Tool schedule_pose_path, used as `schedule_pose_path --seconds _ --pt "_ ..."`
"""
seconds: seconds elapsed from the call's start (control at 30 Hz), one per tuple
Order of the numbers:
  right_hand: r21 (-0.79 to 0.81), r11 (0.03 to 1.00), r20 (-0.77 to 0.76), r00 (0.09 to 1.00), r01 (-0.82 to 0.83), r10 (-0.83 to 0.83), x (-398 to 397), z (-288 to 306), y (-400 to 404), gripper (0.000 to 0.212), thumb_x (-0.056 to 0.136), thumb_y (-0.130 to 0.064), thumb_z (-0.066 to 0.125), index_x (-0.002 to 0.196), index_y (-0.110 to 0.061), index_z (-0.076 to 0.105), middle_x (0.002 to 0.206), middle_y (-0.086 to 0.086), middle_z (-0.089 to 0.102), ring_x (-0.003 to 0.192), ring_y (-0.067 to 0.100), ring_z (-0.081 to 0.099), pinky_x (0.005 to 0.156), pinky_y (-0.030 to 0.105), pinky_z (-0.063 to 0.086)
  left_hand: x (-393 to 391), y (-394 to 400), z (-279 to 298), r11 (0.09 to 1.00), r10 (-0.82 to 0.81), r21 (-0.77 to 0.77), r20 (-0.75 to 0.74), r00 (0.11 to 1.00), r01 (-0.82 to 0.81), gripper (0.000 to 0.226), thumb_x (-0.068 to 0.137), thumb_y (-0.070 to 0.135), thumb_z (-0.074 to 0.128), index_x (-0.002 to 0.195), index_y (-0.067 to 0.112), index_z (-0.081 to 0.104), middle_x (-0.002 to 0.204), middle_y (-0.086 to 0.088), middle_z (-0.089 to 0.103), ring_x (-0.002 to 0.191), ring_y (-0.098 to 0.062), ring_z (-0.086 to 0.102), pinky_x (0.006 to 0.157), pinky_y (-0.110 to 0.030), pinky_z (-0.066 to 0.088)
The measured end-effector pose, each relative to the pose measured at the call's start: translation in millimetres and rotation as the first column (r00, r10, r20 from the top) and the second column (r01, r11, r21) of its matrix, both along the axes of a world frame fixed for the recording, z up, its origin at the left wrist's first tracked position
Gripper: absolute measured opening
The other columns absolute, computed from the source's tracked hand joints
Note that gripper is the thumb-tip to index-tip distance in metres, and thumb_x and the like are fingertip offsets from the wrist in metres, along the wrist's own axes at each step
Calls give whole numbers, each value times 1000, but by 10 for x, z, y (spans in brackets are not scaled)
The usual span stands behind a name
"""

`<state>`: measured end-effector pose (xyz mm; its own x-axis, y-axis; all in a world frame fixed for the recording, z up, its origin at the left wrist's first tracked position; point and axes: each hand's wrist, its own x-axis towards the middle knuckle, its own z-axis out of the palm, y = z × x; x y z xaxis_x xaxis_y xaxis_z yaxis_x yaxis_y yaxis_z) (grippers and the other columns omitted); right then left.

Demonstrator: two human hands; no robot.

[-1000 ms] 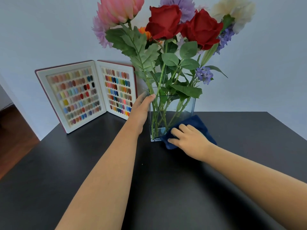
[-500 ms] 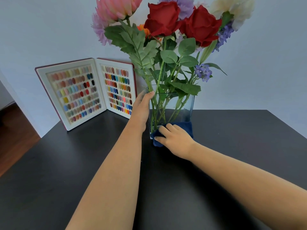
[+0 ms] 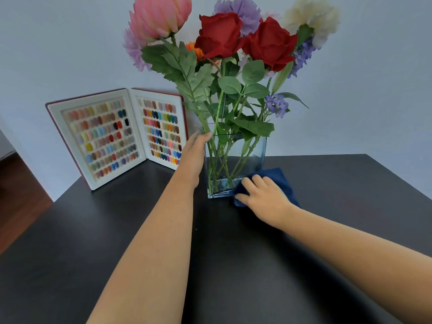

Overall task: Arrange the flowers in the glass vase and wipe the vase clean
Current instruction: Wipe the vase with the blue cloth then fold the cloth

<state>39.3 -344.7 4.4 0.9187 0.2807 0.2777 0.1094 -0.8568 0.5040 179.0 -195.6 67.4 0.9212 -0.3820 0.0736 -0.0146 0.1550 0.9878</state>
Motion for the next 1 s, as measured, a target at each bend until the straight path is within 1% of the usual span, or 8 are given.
schedule_pose_path --seconds 0.23,0.37,0.43,0.57,0.7,0.77,0.87,1.0 --pt "-43 994 94 990 -97 101 -133 48 -413 36 69 -13 73 104 -19 72 96 12 64 75 31 58 59 38 48 -19 3 25 1000 -15 22 -6 1000 15 97 57 69 57 145 29 47 152 4 48 139 -20 41 117 -50 27" --pt "265 944 430 901 -194 65 -19 390 -476 46 74 -2 44 109 -11 72 87 23 59 67 35 53 55 37 46 -10 12 26 1000 -20 18 2 1000 20 97 58 69 57 146 29 46 152 6 46 140 -18 40 117 -49 27" --pt "426 879 548 834 -215 -62 37 528 -486 52 73 8 47 115 -12 70 90 23 54 73 39 50 57 37 43 2 9 12 1000 -22 13 5 1000 22 97 58 69 58 146 28 46 152 5 47 139 -18 41 116 -47 28" --pt "486 849 528 844 -207 -97 53 411 -433 66 63 20 63 122 -9 66 90 25 54 74 40 51 58 40 46 31 10 -3 999 -34 13 8 999 34 94 60 68 59 144 27 48 150 4 50 138 -18 43 117 -49 28" --pt "282 944 300 951 -170 81 -64 15 -472 65 56 9 77 117 -11 69 86 21 59 66 35 54 54 39 49 45 13 -9 999 -44 11 9 999 44 94 61 68 60 144 26 49 150 3 51 139 -19 43 118 -50 27" --pt "210 971 168 982 -118 84 -130 -100 -449 62 55 -2 84 114 -17 71 90 16 62 70 33 57 60 39 53 47 3 -15 999 -35 6 -1 999 35 95 60 67 60 144 26 49 150 2 51 139 -20 43 118 -50 28" --pt "314 941 231 972 -123 50 -89 -5 -380 59 57 3 81 112 -14 71 89 17 61 69 34 56 59 38 52 45 6 -11 999 -35 4 2 999 35 97 59 67 60 145 25 47 151 1 49 140 -20 42 118 -49 27" --pt "523 818 457 889 -240 -32 2 310 -313 54 64 16 68 113 -6 70 89 26 57 70 41 54 57 39 48 44 9 -23 999 -47 -4 18 999 47 93 60 67 59 145 30 47 151 4 49 140 -17 41 119 -48 25"
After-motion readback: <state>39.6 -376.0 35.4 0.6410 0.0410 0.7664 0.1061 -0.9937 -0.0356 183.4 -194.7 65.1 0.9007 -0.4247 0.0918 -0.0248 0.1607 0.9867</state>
